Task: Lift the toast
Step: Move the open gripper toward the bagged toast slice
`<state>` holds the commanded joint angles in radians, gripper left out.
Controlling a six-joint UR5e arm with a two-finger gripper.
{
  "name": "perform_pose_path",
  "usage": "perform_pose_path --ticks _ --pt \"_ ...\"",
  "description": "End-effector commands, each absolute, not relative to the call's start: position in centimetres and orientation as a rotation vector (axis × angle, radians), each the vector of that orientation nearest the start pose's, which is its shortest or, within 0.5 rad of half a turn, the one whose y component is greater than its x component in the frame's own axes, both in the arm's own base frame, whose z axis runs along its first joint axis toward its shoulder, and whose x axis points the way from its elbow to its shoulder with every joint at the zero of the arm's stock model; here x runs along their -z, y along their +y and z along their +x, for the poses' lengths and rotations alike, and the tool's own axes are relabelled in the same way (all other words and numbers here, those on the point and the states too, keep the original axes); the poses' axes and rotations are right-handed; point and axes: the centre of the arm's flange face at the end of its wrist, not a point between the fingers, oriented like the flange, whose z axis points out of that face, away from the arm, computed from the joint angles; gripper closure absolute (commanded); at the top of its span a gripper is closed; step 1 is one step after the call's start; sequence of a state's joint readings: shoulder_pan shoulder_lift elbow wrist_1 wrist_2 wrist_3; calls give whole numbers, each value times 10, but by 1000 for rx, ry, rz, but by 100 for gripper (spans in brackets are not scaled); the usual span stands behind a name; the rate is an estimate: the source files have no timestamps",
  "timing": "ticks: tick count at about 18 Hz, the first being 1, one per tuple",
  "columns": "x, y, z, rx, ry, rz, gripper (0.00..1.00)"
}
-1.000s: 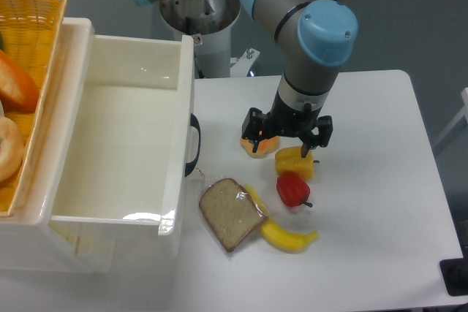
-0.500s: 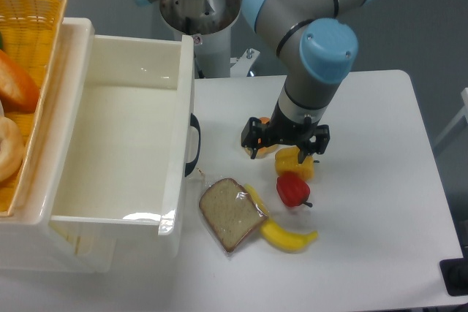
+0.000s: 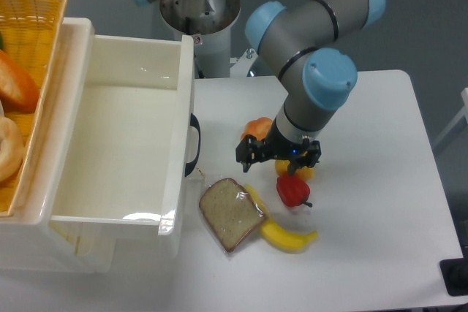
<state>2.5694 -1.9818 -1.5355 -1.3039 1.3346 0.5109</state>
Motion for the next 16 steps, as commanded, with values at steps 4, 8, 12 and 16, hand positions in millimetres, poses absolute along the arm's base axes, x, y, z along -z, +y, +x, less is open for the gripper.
perform_pose_path --ticks 4,8,12,16 --pt "-283 472 -442 405 -759 -2958 0" --pt "-272 474 -443 432 -785 -2958 0" --pt "-251 488 -443 421 -804 -2941 0" --pt "-243 489 -445 429 -807 -2945 0"
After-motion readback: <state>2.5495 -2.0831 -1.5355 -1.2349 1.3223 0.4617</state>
